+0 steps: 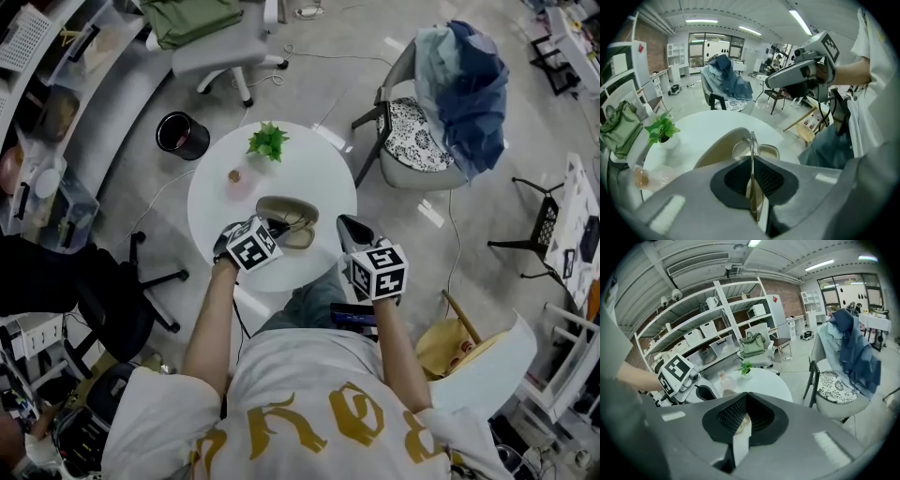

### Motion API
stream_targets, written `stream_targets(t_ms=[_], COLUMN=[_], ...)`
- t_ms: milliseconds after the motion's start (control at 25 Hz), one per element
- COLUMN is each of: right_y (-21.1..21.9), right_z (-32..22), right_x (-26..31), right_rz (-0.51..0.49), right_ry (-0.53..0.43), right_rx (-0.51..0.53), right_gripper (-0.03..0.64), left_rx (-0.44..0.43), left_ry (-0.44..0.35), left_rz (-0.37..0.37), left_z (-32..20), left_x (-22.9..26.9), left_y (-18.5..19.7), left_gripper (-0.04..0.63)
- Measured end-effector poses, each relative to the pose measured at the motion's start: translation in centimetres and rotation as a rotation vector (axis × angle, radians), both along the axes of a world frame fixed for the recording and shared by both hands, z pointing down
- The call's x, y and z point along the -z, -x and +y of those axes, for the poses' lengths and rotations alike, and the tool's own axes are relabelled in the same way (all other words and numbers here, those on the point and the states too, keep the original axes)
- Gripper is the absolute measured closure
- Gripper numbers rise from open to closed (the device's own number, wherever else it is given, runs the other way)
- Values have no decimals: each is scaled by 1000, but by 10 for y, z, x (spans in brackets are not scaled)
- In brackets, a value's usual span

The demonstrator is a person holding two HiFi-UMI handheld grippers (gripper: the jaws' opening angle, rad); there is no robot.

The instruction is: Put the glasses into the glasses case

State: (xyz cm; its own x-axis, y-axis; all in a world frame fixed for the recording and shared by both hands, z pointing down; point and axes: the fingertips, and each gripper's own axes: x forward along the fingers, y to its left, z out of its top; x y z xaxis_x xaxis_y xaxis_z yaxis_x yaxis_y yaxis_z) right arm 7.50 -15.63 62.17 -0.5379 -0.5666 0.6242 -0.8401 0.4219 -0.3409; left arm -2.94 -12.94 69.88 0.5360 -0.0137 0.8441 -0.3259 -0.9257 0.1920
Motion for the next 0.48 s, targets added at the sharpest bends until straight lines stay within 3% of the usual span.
stream_targets(t_ms=[480], right_y=[-11], right_z=[-10], right_x=[-6], right_rz=[5], right_ry=[1], right_rx=[1], right_gripper=[594], left_rx=[-84], left_ry=[33], left_rz=[-46], left_z=[-6], left_x=[-22], left_y=[-11], left_gripper=[578])
